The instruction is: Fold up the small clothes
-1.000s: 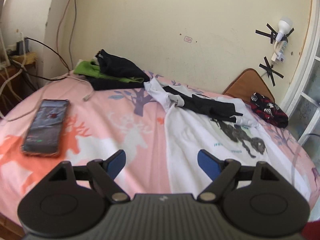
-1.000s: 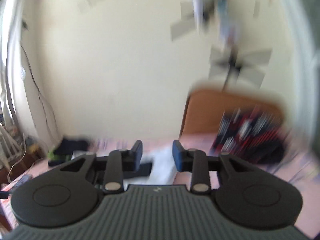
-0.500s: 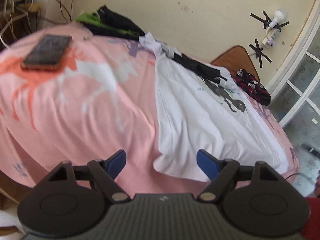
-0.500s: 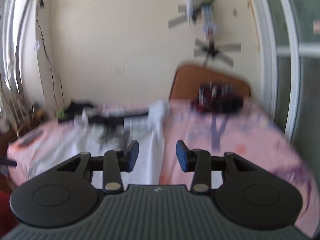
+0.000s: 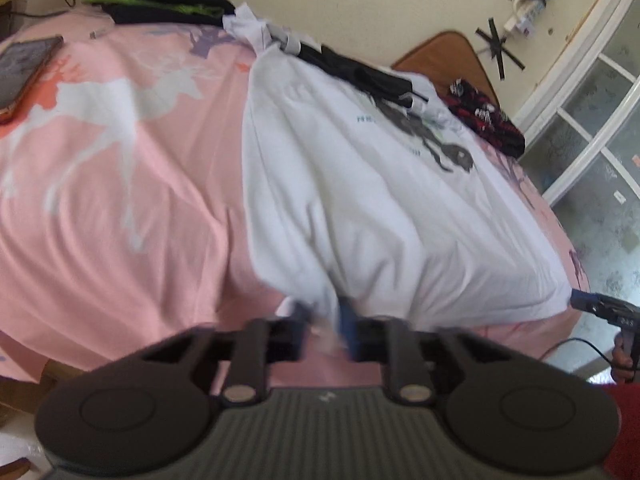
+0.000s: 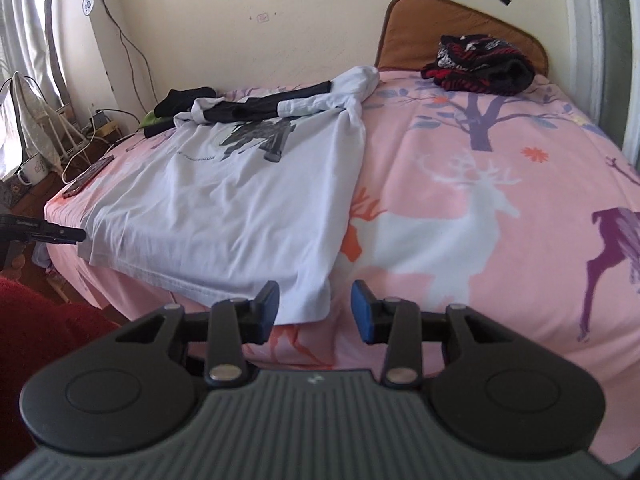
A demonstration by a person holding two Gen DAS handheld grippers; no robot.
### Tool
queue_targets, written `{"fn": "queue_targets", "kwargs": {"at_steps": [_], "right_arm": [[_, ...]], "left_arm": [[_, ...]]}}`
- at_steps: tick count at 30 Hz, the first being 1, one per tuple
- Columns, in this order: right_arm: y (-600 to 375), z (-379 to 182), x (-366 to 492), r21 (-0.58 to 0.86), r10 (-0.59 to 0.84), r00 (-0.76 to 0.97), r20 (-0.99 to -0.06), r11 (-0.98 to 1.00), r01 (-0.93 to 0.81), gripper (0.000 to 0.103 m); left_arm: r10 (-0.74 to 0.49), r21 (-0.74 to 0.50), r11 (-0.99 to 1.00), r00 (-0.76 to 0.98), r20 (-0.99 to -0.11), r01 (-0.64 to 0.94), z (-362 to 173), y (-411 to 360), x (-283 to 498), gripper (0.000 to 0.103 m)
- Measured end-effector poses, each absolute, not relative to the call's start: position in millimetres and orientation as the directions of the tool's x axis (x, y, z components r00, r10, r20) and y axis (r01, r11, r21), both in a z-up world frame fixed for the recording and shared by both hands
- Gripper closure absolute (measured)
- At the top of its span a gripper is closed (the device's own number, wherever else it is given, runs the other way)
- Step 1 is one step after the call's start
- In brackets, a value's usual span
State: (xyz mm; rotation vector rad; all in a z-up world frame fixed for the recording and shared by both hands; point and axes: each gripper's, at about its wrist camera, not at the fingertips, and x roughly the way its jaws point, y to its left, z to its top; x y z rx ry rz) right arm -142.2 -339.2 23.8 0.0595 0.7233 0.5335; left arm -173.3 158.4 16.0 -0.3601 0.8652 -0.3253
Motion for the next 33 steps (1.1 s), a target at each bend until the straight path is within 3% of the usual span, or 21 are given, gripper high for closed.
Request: {"fn": "queue_targets", "kwargs": {"at_steps": [2,3,4,9,17,21,23,25,26,27,29,30,33], "right_arm": [[-334.9,15.9,-137.6,0.257,0.511,0.587,-0.628,0.848,-0.464,0.066],[-330.2,13.0,-135.9,0.259,0.521,0.571,-0.635,0.839,-0.478,0.091],[-325.3,11.7,-134.4,0.259,0.532,0.553,-0.640,0.828,-0.497,0.097],[-325.2,37.0,-136.6,0.277,0.649,0.541,-0.535,0.740,-0.613,0.097],[-334.6,78.8,-67.5,0.360,0.668,0.661,-0.344,0.743,-0.564,0.097],[-317.4,90.5,-8.3,0.352,0.606,0.728,-0.320,0.790,-0.502,0.097],[-300.3,90.3,35.6,0.360,0.494,0.790,-0.364,0.857,-0.370,0.096],[-278.6,85.5,64.4,0.246,0.362,0.844,-0.396,0.927,-0.283,0.085],[-270.5,82.0,71.3,0.164,0.290,0.862,-0.416,0.956,-0.242,0.062],[-267.8,79.0,71.7,0.122,0.238,0.872,-0.427,0.971,-0.205,0.054],[-273.3,76.4,58.1,0.158,0.298,0.858,-0.419,0.954,-0.254,0.055],[-276.6,75.5,48.9,0.186,0.331,0.848,-0.414,0.943,-0.277,0.056],[-282.2,69.5,23.3,0.195,0.342,0.846,-0.410,0.939,-0.284,0.054]], "left_arm": [[-0.452,-0.479,0.868,0.603,-0.657,0.129,18.2,167.3,-181.8,0.090],[-0.466,-0.503,0.855,0.607,-0.644,0.122,21.5,173.0,-186.3,0.090],[-0.485,-0.537,0.835,0.617,-0.620,0.117,26.3,179.9,-191.1,0.090],[-0.555,-0.684,0.717,0.703,-0.445,0.133,54.3,206.3,-196.7,0.090],[-0.527,-0.672,0.715,0.780,-0.337,0.193,93.5,203.2,-129.3,0.090],[-0.449,-0.621,0.764,0.835,-0.317,0.175,110.7,202.9,-68.1,0.089],[-0.299,-0.503,0.861,0.880,-0.370,0.081,115.3,193.3,-29.7,0.086],[-0.084,-0.321,0.945,0.894,-0.440,-0.069,115.0,178.5,-5.5,0.070],[0.030,-0.204,0.969,0.888,-0.459,-0.138,114.2,167.5,-0.8,0.066],[0.094,-0.109,0.981,0.889,-0.448,-0.158,113.0,158.6,-2.6,0.059],[0.127,0.017,0.991,0.903,-0.411,-0.131,108.2,148.2,-13.1,0.039],[0.131,0.042,0.991,0.901,-0.414,-0.125,105.0,147.3,-15.8,0.023],[0.144,0.052,0.990,0.884,-0.445,-0.135,91.6,152.7,-18.8,0.022]]}}
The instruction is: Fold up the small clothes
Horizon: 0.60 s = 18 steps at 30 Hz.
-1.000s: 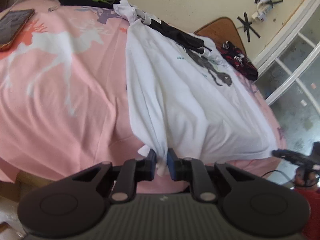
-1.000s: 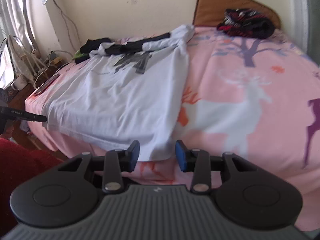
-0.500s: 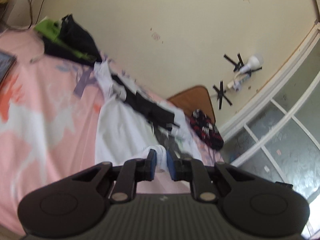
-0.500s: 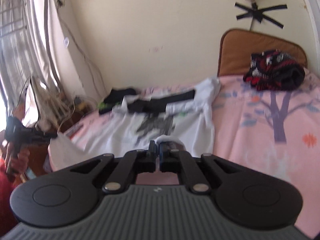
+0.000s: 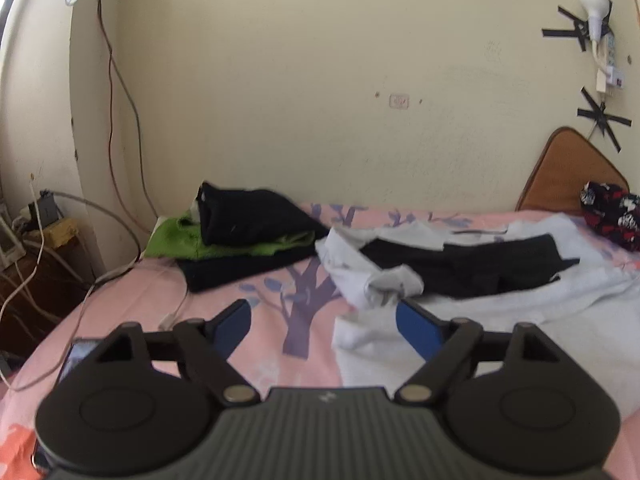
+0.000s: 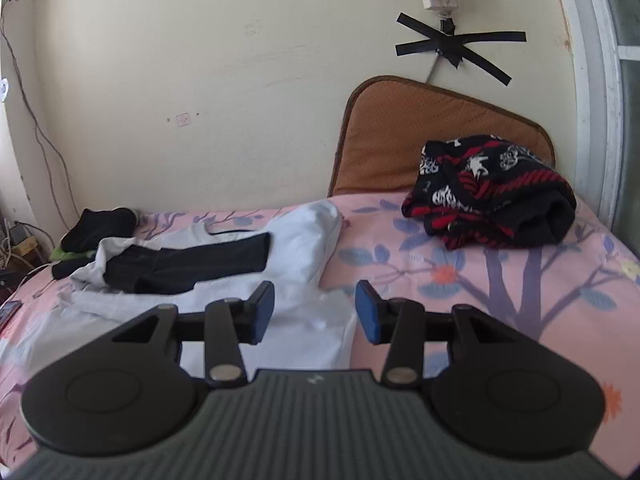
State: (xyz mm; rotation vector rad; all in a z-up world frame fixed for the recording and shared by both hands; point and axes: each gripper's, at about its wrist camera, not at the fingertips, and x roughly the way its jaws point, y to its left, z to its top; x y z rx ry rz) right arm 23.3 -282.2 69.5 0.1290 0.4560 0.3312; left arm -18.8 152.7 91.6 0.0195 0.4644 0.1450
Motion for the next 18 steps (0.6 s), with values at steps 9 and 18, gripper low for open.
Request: {"fn": "queue_targets", "kwargs": {"at_steps": [9,18], "right_arm": [[-269.6,45.6,-2.5,0.166,0.255,0.887,-0.384,0.964,-0.206,0.047],[-265.2,37.6,1.2,0.154,0.205,0.896,-0.394,0.976,-0.156,0.043]], "left_arm": [[0.142,0.000,0.987,0.872,-0.469,-0.161,64.1,173.7,-16.2,0.030],[0.014,-0.148,0.985,0.894,-0.449,-0.090,71.8,179.6,-25.6,0.036]]}}
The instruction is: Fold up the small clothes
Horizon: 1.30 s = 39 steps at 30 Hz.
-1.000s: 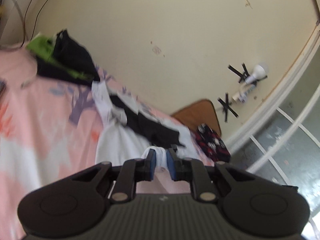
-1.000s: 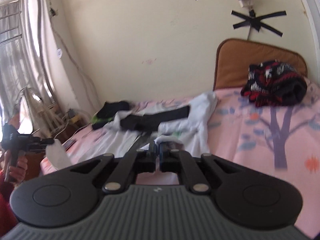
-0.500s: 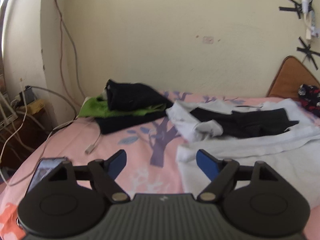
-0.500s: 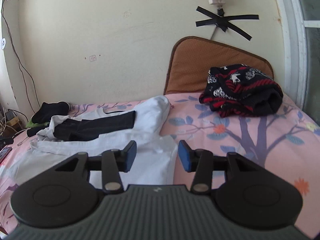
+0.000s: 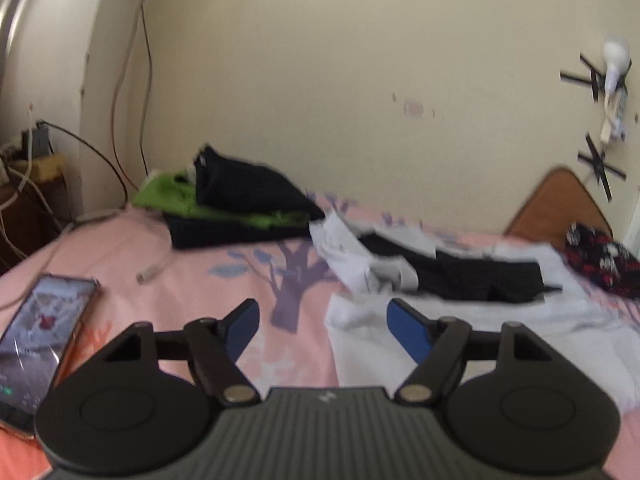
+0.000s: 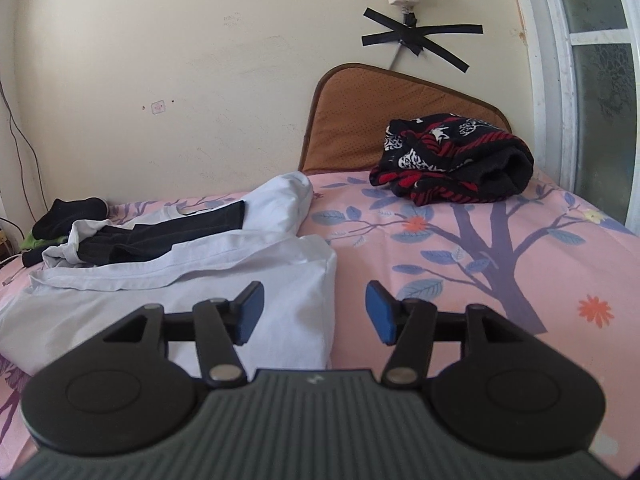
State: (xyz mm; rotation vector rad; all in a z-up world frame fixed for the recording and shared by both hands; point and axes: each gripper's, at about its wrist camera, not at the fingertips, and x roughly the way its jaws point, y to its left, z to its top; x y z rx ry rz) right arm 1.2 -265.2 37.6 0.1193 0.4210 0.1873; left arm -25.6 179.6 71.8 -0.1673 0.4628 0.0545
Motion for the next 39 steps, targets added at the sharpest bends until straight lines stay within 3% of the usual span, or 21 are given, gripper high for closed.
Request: {"fn": "queue_targets", "kwargs": {"at_steps": [2,4,5,16,21,24,26,29,31,34,37,39], "right_arm": [[-265.4,39.2,0.4,0.145,0.193,0.901,-0.388,0.978,-0.147,0.041],[-265.7,40.9,0.8,0.135,0.187,0.905,-0.382,0.980,-0.146,0.040],[-265.5,41.9,0.8,0.131,0.184,0.908,-0.378,0.981,-0.144,0.040],[-259.0,57.4,24.5,0.029,0.211,0.901,-0.378,0.976,-0.216,0.040],[-261.5,50.3,53.5,0.057,0.274,0.845,-0.458,0.958,-0.280,0.040],[-258.2,40.8,72.9,0.070,0.289,0.812,-0.506,0.953,-0.295,0.040],[-255.6,35.3,84.1,0.088,0.305,0.788,-0.535,0.948,-0.307,0.043],[-249.0,34.5,90.0,0.092,0.332,0.775,-0.537,0.937,-0.338,0.097],[-244.8,39.4,88.7,0.060,0.312,0.798,-0.515,0.942,-0.330,0.098],[-240.5,37.7,99.8,0.002,0.219,0.803,-0.555,0.965,-0.262,0.098],[-243.8,35.9,104.2,-0.036,0.208,0.757,-0.620,0.956,-0.292,0.089],[-257.9,58.7,100.1,0.011,0.264,0.753,-0.602,0.946,-0.323,0.075]], "left_arm": [[-0.026,-0.103,0.994,0.862,-0.506,-0.030,70.4,174.1,-22.6,0.051],[-0.022,-0.064,0.998,0.834,-0.552,-0.017,69.7,168.5,-20.8,0.093],[-0.024,-0.059,0.998,0.826,-0.563,-0.011,70.4,167.9,-19.2,0.097],[-0.164,-0.114,0.986,0.790,-0.591,0.119,63.2,179.1,32.5,0.092],[-0.237,-0.147,0.971,0.767,-0.597,0.186,58.4,176.8,53.2,0.089],[-0.280,-0.174,0.960,0.751,-0.598,0.219,55.1,172.3,59.7,0.101],[-0.268,-0.149,0.963,0.756,-0.597,0.223,55.6,168.0,60.8,0.101],[-0.245,-0.146,0.969,0.796,-0.554,0.198,69.6,170.9,62.8,0.101],[-0.216,-0.153,0.976,0.815,-0.537,0.158,77.1,176.7,70.1,0.101],[-0.168,-0.115,0.986,0.776,-0.608,0.123,66.3,177.0,89.3,0.101],[-0.159,-0.095,0.987,0.768,-0.621,0.128,70.5,180.6,86.5,0.100],[-0.154,-0.088,0.988,0.800,-0.580,0.126,92.5,188.3,84.0,0.100]]}}
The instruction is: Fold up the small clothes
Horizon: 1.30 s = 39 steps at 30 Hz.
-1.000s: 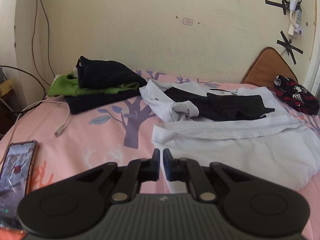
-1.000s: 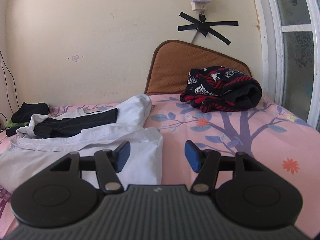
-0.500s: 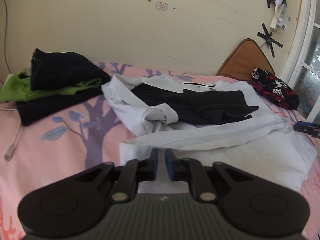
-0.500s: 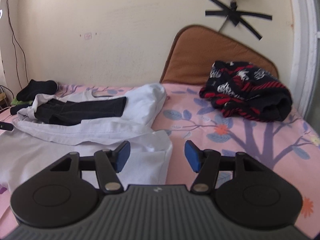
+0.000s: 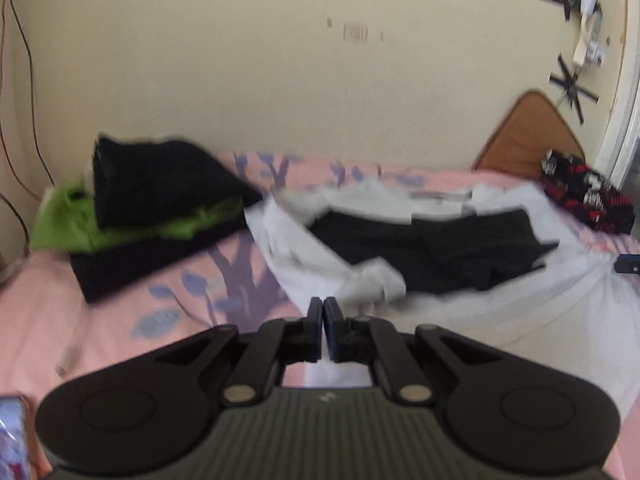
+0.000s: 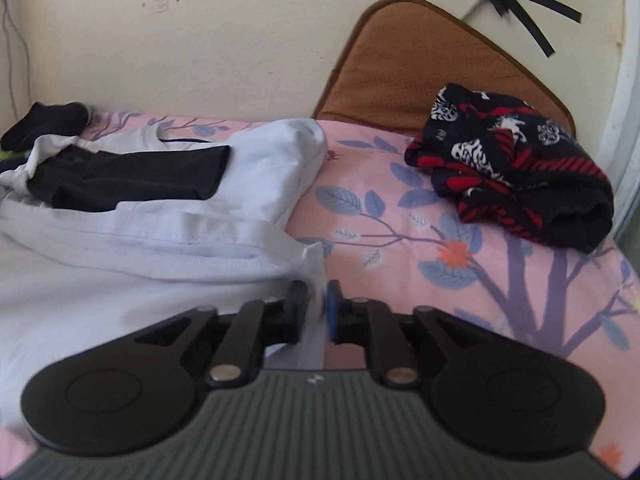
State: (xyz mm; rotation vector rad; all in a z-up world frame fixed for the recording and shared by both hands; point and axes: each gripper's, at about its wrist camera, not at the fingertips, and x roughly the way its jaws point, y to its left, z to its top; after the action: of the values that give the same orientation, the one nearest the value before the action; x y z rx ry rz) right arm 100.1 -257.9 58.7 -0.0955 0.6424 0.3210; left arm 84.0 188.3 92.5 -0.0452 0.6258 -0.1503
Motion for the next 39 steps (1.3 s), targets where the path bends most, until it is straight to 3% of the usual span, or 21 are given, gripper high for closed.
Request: {"fn": "queue_targets", "kwargs": {"at_steps": [5,9,13,18,22,23,24,25,33,39], "right_arm": [[-264.4,130.9,139.1,0.128,0.388,0.733,-0.558,0.914,-0.386,0.067],[-230.2,145.1,215.4,0.211,0.468,0.660,-0.588,0.876,-0.433,0.048],[-190.4,111.2,288.5,0.272,0.474,0.563,-0.677,0.872,-0.407,0.047],[-153.9,62.1,341.4,0.236,0.429,0.490,-0.759,0.883,-0.407,0.046],[-145.9,35.1,362.7,0.286,0.456,0.433,-0.777,0.869,-0.403,0.046],[-142.4,34.5,362.2,0.260,0.449,0.448,-0.773,0.869,-0.422,0.056],[-138.5,36.4,358.8,0.229,0.439,0.460,-0.772,0.867,-0.443,0.089],[-137.3,39.3,355.9,0.227,0.446,0.459,-0.769,0.861,-0.456,0.094],[-153.2,123.7,237.0,0.149,0.543,0.578,-0.609,0.794,-0.589,0.094],[-195.3,150.3,99.1,0.091,0.594,0.620,-0.512,0.756,-0.649,0.094]], "left_arm": [[-0.169,-0.045,0.984,0.801,-0.575,0.175,138.3,172.2,149.2,0.098],[-0.222,-0.080,0.972,0.744,-0.630,0.223,135.1,129.5,232.1,0.083],[-0.225,-0.108,0.972,0.691,-0.686,0.209,105.9,94.9,300.1,0.056],[-0.174,-0.078,0.982,0.639,-0.749,0.175,64.7,78.8,349.5,0.060],[-0.147,-0.039,0.983,0.640,-0.755,0.180,50.3,73.6,354.0,0.089],[-0.144,-0.030,0.982,0.641,-0.754,0.185,51.2,73.1,350.9,0.094],[-0.151,-0.035,0.981,0.639,-0.754,0.190,53.4,73.6,346.7,0.095],[-0.161,-0.044,0.980,0.647,-0.745,0.193,58.4,75.0,340.0,0.095],[-0.318,-0.137,0.947,0.789,-0.525,0.291,145.2,89.6,208.8,0.095],[-0.338,-0.086,0.939,0.843,-0.419,0.333,155.5,90.8,63.7,0.095]]}}
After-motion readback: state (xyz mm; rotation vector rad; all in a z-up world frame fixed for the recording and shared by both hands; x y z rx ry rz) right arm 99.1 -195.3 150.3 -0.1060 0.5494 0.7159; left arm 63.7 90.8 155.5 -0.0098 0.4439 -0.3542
